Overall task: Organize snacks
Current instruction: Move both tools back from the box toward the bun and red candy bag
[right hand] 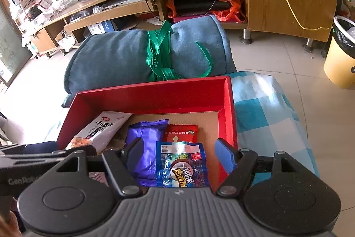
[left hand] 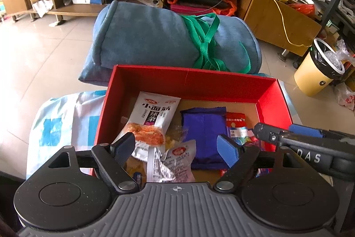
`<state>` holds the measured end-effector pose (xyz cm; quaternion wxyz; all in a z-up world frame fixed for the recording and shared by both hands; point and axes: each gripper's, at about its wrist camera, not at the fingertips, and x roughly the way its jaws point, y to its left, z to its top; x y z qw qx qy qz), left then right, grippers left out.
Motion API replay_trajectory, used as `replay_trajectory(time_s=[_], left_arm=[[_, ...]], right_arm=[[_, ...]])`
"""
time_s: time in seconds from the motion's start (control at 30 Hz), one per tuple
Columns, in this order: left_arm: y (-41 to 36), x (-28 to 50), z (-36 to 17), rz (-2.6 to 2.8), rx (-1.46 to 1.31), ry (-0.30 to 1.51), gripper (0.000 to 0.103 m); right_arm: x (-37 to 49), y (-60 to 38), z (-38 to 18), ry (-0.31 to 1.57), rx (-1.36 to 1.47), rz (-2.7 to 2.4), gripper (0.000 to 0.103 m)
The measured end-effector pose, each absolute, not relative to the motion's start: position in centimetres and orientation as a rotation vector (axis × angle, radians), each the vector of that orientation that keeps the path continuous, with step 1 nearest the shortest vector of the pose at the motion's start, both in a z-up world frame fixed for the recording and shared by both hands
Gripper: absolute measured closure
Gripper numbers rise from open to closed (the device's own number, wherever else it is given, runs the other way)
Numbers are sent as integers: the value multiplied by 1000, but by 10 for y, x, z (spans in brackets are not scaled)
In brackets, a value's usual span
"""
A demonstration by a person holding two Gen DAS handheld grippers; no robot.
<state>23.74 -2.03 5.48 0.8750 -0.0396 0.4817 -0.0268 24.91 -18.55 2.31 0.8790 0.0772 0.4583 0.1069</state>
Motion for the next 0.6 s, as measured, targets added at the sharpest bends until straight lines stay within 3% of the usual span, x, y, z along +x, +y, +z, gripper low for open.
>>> replay_trajectory(time_s=[0.6], left_arm=[[-16, 180, 51, -114, -100, 1051, 17]], right_arm=[[213, -191, 27, 973, 117, 231, 34]])
